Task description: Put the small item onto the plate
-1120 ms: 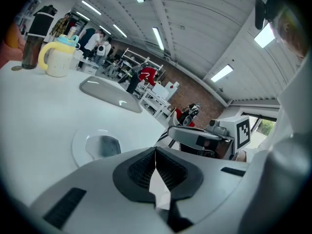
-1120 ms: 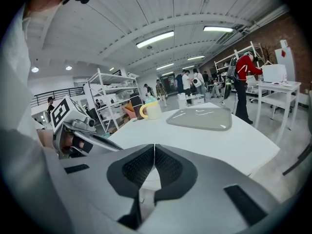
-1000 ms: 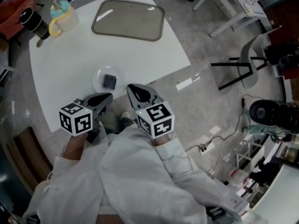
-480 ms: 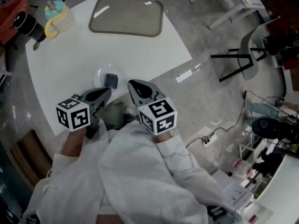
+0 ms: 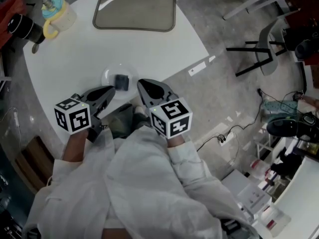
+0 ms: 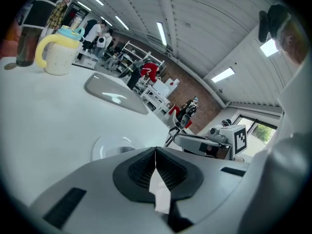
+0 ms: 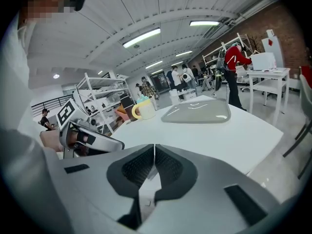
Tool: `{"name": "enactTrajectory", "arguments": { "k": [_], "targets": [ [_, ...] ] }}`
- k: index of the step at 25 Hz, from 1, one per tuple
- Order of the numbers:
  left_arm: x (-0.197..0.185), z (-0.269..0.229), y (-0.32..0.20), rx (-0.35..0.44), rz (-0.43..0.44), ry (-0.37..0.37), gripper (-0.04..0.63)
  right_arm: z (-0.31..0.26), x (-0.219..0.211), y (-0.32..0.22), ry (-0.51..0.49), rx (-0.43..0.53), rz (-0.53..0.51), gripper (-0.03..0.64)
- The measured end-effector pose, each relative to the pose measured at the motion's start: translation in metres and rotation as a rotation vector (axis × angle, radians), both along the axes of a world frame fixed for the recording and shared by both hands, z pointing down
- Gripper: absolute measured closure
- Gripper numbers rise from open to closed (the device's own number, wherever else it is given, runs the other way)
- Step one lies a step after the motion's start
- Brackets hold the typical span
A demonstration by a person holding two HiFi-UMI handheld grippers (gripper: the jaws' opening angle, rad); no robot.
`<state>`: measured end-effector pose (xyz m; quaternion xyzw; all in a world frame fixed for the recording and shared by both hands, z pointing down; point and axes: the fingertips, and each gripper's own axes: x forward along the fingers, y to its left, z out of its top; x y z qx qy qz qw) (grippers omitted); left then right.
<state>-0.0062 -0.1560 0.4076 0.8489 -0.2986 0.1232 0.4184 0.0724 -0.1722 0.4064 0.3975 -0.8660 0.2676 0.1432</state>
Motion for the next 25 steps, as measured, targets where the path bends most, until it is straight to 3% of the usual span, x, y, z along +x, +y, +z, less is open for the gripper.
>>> {"name": "enactTrajectory", "arguments": {
  "k": [8,25],
  "targets": [
    [-0.023,0.029,-0.008,-0.062,-0.093,-0.069,0.584,0.02,-0.007,-0.004,0.008,-0.065,-0.035,0.6],
    [-0.055,0.072,-0.01,-0.175,-0.205,-0.118,0.583,0.057,-0.012,-0.01,0.044,-0.162,-0.02,0.598]
  ]
}}
